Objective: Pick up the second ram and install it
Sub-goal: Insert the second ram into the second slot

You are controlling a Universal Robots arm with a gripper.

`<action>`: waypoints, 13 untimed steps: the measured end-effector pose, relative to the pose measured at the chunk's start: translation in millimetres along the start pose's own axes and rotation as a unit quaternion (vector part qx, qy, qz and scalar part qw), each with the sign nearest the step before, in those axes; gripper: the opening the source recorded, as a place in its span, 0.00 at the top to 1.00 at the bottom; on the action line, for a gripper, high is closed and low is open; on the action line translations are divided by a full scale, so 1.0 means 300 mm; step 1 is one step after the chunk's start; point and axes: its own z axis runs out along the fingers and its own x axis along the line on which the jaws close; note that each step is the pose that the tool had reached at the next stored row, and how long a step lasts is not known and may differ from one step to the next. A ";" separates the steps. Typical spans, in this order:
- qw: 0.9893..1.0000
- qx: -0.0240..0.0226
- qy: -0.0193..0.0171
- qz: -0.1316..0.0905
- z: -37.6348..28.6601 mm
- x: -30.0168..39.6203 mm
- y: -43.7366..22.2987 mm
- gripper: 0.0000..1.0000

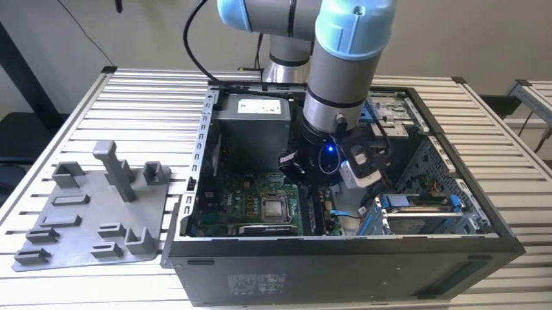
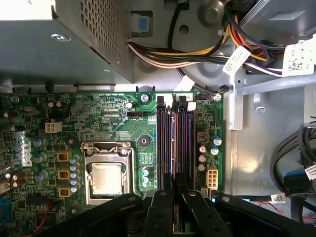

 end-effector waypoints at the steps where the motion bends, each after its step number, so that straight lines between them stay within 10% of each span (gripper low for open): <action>1: 1.000 0.000 0.000 0.000 0.001 0.000 0.000 0.86; 13: 1.000 -0.003 0.000 0.000 0.012 0.001 0.000 0.86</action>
